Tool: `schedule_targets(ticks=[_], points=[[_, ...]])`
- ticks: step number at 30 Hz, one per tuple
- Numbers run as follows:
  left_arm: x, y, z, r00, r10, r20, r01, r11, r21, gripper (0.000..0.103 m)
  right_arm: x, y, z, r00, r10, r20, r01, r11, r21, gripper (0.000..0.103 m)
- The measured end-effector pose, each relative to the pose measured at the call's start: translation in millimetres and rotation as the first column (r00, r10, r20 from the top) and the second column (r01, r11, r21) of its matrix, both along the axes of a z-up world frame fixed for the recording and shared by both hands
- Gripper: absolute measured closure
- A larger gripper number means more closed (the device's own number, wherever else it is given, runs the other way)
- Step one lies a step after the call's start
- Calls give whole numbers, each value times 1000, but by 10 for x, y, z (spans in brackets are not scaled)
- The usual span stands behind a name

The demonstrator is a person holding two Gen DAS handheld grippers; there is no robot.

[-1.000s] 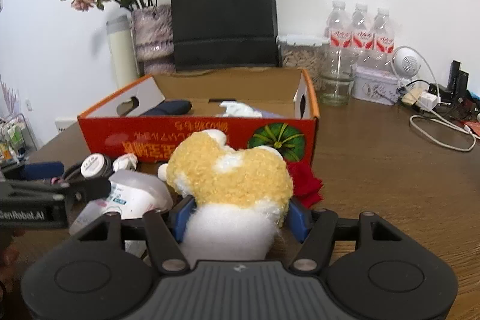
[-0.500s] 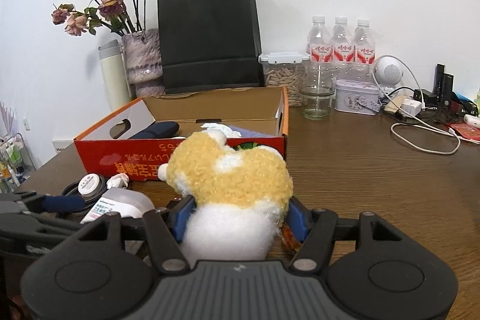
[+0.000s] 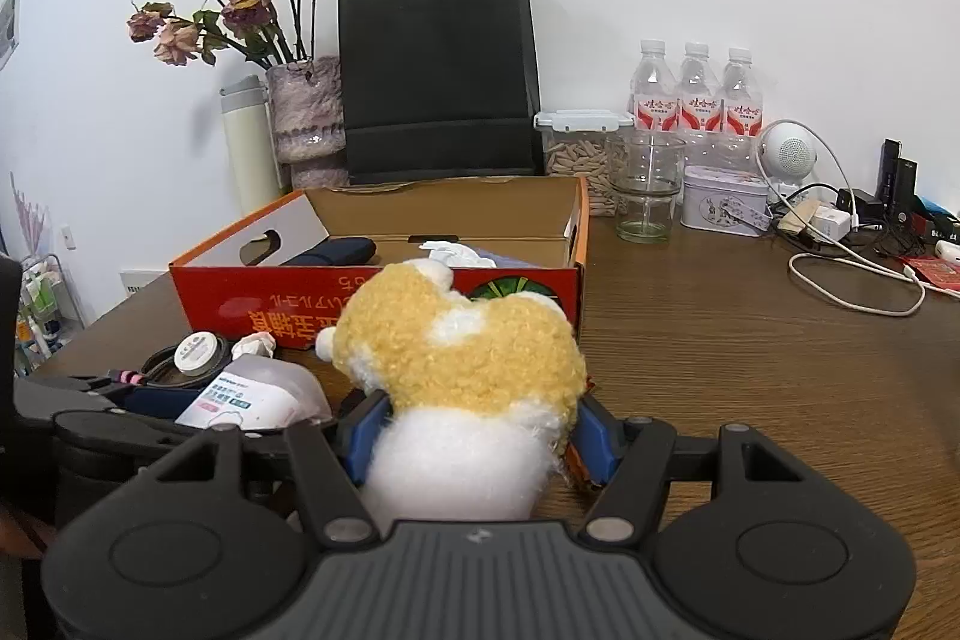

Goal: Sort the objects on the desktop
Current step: 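Grasp the white cotton-buds box with the left tool while the right tool holds the plush, then carry the plush toy and cotton-buds box over the cardboard box with both tools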

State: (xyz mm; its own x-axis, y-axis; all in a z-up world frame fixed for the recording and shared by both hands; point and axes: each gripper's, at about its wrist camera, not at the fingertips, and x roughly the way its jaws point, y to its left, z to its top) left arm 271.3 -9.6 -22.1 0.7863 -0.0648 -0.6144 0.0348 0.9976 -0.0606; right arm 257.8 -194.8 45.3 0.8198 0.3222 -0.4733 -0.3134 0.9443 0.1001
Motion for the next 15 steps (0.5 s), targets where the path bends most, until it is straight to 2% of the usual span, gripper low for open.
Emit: schedule_targets(ticks=[4, 8, 15], points=[[-9, -16, -4, 1000, 0, 2, 0, 1000, 9, 11, -6, -9, -7, 1000, -3, -3, 3, 1000, 3, 41], [-32, -36, 4, 1000, -13, 11, 13, 1000, 17, 35, -5, 1, -30, 1000, -4, -10, 4, 1000, -4, 41], [-59, -24, 9, 1000, -14, 19, 14, 1000, -8, 36, -7, 20, -70, 1000, -5, -18, 5, 1000, -18, 41]])
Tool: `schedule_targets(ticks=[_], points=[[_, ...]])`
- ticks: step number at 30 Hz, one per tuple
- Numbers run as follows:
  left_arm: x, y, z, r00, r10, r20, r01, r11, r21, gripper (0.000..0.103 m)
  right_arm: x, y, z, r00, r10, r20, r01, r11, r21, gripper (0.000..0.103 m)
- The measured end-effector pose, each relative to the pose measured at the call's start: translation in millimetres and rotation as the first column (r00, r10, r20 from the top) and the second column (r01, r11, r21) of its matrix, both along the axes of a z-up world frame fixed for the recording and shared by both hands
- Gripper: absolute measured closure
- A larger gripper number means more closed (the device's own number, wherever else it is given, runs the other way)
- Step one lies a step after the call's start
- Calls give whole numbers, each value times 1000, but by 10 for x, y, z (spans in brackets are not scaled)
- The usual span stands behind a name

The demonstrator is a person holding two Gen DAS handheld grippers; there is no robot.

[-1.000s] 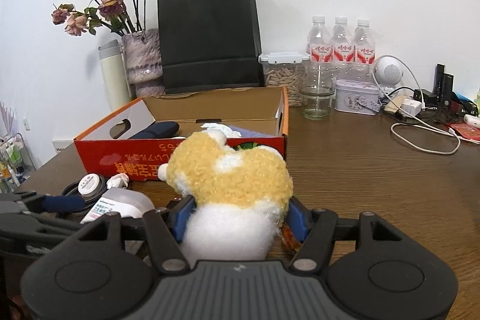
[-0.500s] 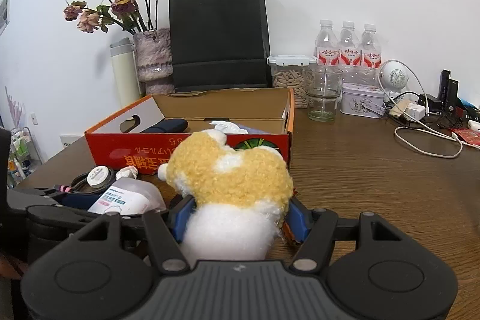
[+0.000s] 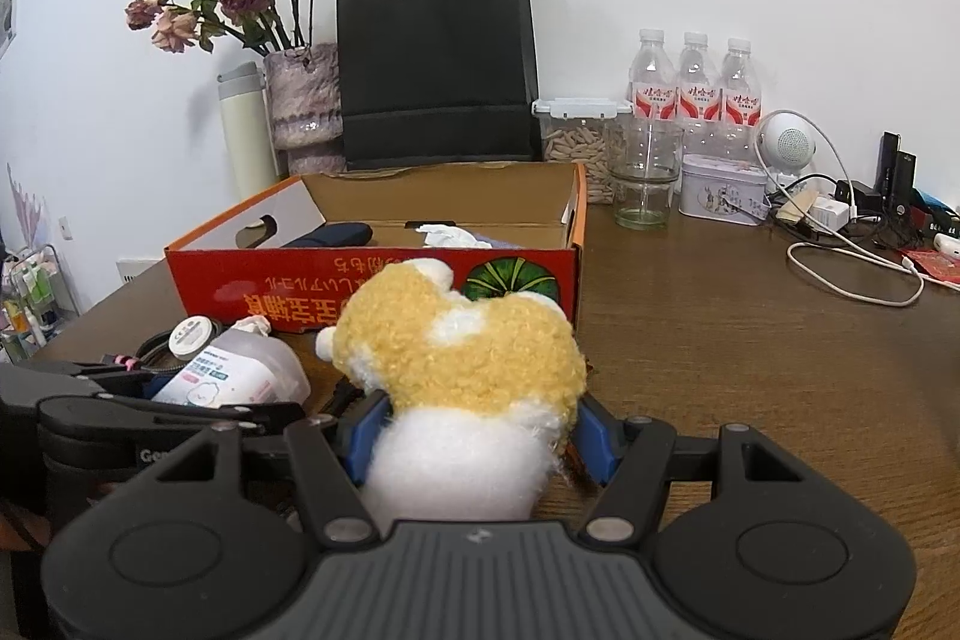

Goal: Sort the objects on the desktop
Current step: 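Carry the plush toy and cotton-buds box over the cardboard box with both tools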

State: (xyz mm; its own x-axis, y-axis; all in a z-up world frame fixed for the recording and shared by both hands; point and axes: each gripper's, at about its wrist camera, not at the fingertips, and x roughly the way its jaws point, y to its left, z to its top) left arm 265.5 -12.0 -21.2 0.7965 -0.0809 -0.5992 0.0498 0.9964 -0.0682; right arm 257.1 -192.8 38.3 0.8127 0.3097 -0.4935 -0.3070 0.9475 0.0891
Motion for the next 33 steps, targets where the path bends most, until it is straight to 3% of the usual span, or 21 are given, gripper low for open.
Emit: schedule_targets(ticks=[14, 23, 33], points=[[-191, 88, 332, 993, -6, 122, 13, 998, -60, 37, 22, -33, 93, 999, -21, 29, 20, 999, 36, 40], [-75, 213, 698, 975, -4, 221, 21, 997, -77, 37, 169, 145, 470, 994, 11, 110, -15, 999, 32, 40], [285, 474, 998, 942, 70, 329, -30, 992, -125, 37, 701, 555, 812, 982, 5, 188, -19, 997, 75, 40]])
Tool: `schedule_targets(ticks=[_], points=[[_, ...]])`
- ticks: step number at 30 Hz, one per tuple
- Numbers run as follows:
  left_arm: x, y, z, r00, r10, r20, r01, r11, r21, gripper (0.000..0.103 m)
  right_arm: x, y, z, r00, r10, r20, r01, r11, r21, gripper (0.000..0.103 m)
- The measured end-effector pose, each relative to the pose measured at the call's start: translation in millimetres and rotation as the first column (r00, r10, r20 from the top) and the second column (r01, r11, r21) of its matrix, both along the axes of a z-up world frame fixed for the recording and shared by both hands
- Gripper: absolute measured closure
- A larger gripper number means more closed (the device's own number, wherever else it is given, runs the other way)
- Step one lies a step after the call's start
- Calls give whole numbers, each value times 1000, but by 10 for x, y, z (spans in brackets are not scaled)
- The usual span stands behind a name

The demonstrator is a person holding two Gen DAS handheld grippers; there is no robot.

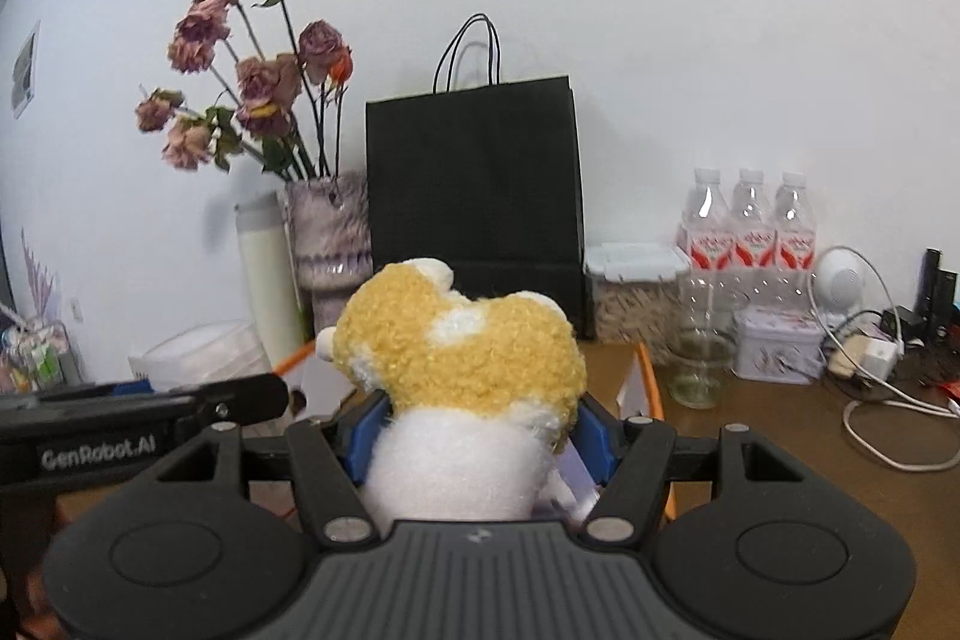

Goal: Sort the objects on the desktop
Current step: 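Carry the plush toy and cotton-buds box over the cardboard box with both tools, then lower both items into the box and open both tools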

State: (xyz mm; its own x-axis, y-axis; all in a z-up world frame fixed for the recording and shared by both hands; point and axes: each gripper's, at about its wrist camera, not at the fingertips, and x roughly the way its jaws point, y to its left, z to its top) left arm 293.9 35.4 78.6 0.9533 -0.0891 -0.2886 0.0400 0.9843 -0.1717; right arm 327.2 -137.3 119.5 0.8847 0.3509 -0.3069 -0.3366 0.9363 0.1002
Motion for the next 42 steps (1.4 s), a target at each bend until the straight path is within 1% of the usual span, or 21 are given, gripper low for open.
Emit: schedule_targets(ticks=[4, 9, 18, 22, 24, 28, 29, 31, 32, 34, 36, 38, 39, 40, 42], points=[[191, 87, 41, 1000, 18, 18, -18, 1000, -9, 37, 261, 94, -16, 1000, -5, -6, 5, 1000, 25, 40], [473, 73, -23, 1000, 16, 6, -17, 1000, 11, 37, 570, 166, -127, 999, -14, -31, 14, 1000, 7, 40], [869, 9, -351, 993, -1, -120, 9, 998, 62, 37, 1014, 174, -414, 996, -33, -86, 26, 997, -76, 40], [989, 50, -416, 985, -5, -171, 12, 999, 41, 37, 1116, 179, -500, 994, -35, -108, 24, 995, -101, 40], [1048, 56, -440, 982, -8, -187, 14, 999, 33, 37, 1148, 191, -537, 992, -34, -118, 20, 993, -114, 40], [1107, 53, -454, 983, 4, -182, 1, 1000, 27, 36, 1189, 216, -599, 989, -34, -144, 17, 992, -121, 40], [1112, 57, -473, 984, 5, -177, 0, 1000, 28, 35, 1196, 220, -615, 988, -34, -149, 16, 992, -123, 40], [1129, 61, -496, 984, 9, -176, -4, 1000, 30, 29, 1204, 232, -640, 987, -34, -156, 14, 992, -129, 40], [1134, 65, -512, 984, 16, -176, -11, 999, 31, 24, 1204, 236, -650, 987, -34, -158, 13, 991, -131, 39], [1151, 64, -533, 985, 27, -173, -20, 999, 38, 17, 1206, 249, -671, 986, -34, -165, 12, 991, -135, 37], [1168, 62, -562, 983, 35, -183, -27, 999, 45, 7, 1212, 250, -689, 984, -40, -171, 17, 991, -136, 36], [1172, 66, -573, 983, 33, -182, -27, 999, 37, 2, 1212, 237, -694, 984, -39, -175, 17, 992, -127, 34], [1171, 69, -577, 983, 33, -179, -28, 999, 34, 0, 1208, 228, -690, 984, -37, -176, 16, 993, -120, 30], [1168, 74, -579, 984, 37, -174, -32, 999, 32, 0, 1204, 223, -685, 984, -37, -174, 17, 993, -116, 24], [1168, 80, -581, 985, 37, -169, -33, 999, 27, 0, 1199, 217, -672, 985, -44, -167, 24, 993, -116, 17]])
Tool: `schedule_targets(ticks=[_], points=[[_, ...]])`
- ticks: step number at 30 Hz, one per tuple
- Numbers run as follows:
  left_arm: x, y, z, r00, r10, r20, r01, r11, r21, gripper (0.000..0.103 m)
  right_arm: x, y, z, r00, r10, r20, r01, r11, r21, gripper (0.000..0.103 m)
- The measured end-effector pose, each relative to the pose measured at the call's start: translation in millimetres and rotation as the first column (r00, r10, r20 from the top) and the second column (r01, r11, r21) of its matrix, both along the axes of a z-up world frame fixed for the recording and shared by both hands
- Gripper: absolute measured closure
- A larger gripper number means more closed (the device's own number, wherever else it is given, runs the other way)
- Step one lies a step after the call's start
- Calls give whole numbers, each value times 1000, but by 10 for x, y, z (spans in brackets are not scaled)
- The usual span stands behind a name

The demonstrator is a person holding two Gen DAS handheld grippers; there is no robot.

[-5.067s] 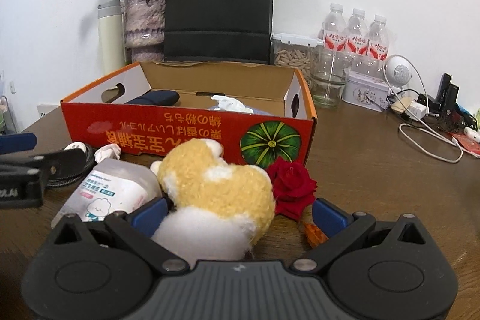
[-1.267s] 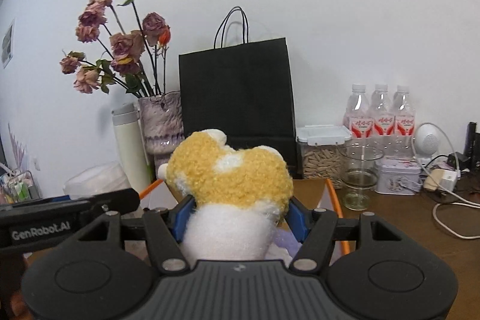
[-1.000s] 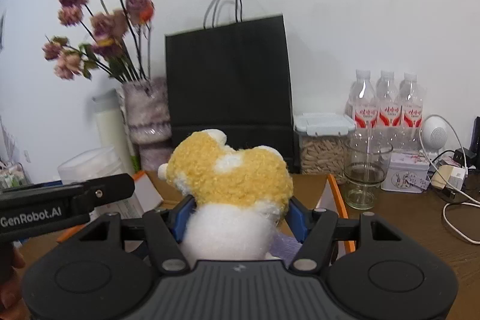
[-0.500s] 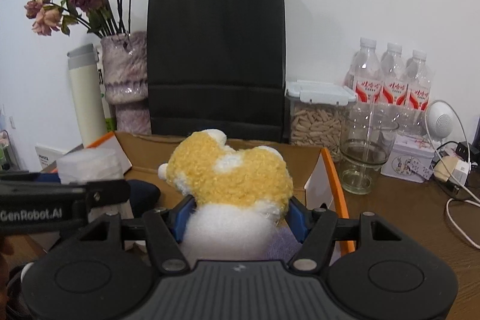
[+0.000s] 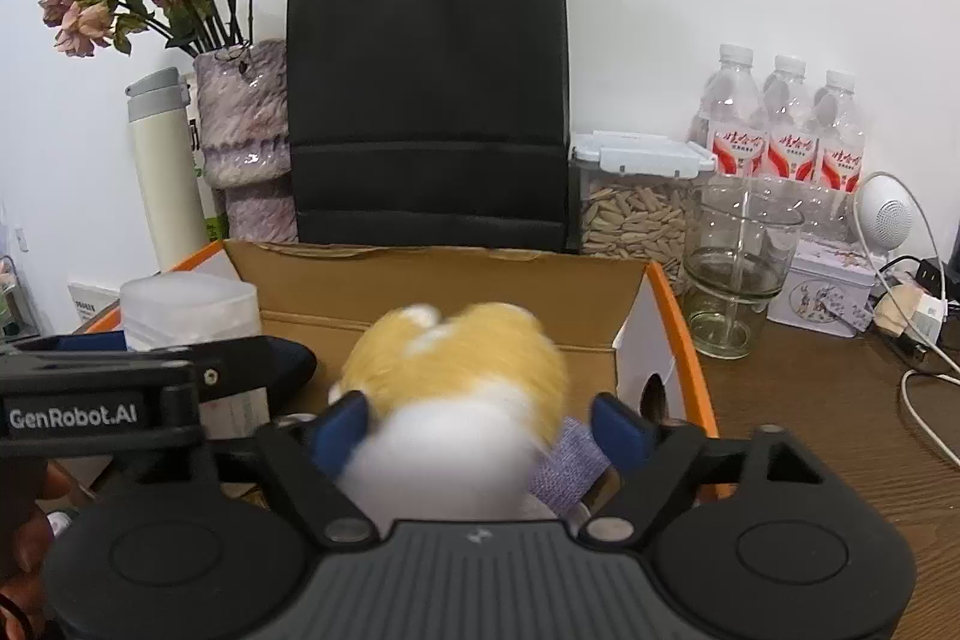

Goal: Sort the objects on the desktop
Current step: 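Lower both items into the box and open both tools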

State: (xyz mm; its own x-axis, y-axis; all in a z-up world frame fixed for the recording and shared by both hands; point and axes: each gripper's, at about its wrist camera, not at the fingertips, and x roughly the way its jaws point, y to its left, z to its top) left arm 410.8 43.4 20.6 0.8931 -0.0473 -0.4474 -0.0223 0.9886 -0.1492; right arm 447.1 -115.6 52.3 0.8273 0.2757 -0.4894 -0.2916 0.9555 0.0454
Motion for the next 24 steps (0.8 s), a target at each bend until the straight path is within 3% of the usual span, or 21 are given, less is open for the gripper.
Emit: schedule_targets(ticks=[2, 6, 8, 13, 24], points=[[-4, 6, -8, 1000, 1, 8, -1, 1000, -7, 0, 3, -4, -2, 1000, 1, -2, -1, 1000, 2, 9], [-39, 9, 11, 999, -2, 34, 2, 1000, -18, 0, 13, -6, -4, 1000, -1, -10, 1, 1000, 2, 7], [-76, 16, 43, 998, 2, 64, 0, 1000, -24, 0, -2, -12, 7, 1000, -6, 0, 6, 1000, 2, 0], [-153, 29, 119, 992, 22, 128, -19, 1000, -25, 0, -46, -42, 85, 999, -15, 36, 14, 1000, 25, 0], [-238, 99, 183, 983, 76, 169, -69, 997, -45, 0, -125, -99, 156, 998, -32, 62, 29, 999, 46, 0]])
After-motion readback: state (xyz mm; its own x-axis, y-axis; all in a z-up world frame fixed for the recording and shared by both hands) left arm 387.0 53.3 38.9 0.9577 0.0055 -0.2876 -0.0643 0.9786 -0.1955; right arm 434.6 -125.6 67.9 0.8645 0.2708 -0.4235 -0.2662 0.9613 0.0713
